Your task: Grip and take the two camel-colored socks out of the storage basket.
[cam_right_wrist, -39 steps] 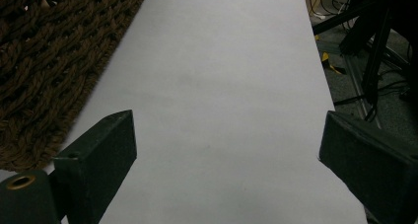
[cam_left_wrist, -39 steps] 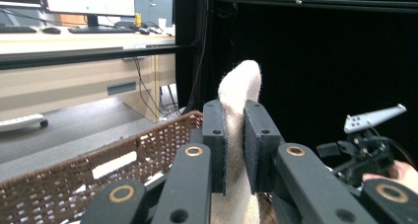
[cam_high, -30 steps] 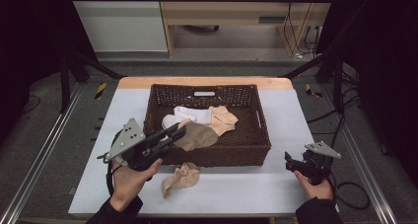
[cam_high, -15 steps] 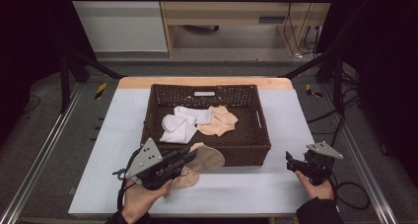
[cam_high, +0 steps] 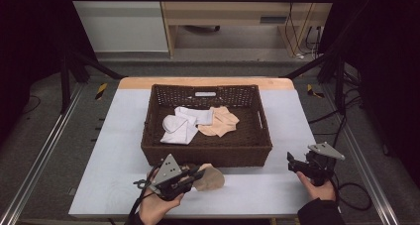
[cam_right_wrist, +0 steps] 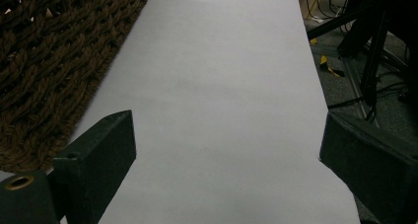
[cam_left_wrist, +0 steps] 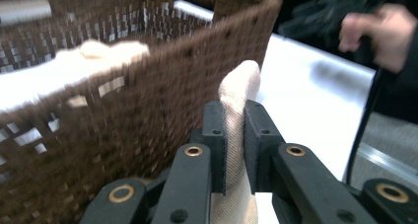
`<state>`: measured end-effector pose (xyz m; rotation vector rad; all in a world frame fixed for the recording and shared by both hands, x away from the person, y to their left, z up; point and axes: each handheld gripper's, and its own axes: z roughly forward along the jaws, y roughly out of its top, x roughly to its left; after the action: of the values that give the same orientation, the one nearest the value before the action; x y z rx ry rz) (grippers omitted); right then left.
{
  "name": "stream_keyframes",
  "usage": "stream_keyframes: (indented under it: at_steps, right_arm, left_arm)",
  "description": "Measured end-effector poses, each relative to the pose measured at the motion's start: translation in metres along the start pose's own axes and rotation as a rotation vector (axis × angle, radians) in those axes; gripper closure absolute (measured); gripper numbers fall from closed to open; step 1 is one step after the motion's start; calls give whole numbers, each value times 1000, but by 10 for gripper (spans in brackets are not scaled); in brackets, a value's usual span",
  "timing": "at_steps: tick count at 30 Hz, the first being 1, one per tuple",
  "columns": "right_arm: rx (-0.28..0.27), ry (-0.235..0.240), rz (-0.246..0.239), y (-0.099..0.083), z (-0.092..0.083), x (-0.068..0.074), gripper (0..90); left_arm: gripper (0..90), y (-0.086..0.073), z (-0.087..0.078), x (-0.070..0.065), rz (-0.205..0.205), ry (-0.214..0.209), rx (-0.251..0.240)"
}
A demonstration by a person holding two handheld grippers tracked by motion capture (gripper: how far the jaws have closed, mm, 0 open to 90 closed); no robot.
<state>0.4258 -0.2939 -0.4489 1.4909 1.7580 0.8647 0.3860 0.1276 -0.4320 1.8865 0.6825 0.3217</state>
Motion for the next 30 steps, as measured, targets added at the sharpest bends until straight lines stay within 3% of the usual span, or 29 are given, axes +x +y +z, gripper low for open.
stream_keyframes:
  at_steps: [6, 11, 18, 24, 30]
  right_arm:
    - [0, 0, -5, 0, 1, 0, 72]
    - [-3, -2, -11, 0, 2, 1, 70]
    - [16, 5, 7, -2, 6, -1, 67]
    - [17, 7, 5, -2, 7, -1, 65]
    - [11, 7, 11, -1, 6, -2, 64]
  left_arm:
    - [803, -21, 22, 9, -24, 14, 95]
    - [789, -27, 29, 13, -10, 42, 124]
    - [620, -24, 25, 15, -21, 80, 103]
    - [434, -16, 11, 15, -50, 97, 46]
    - [384, -16, -13, 22, -68, 125, 20]
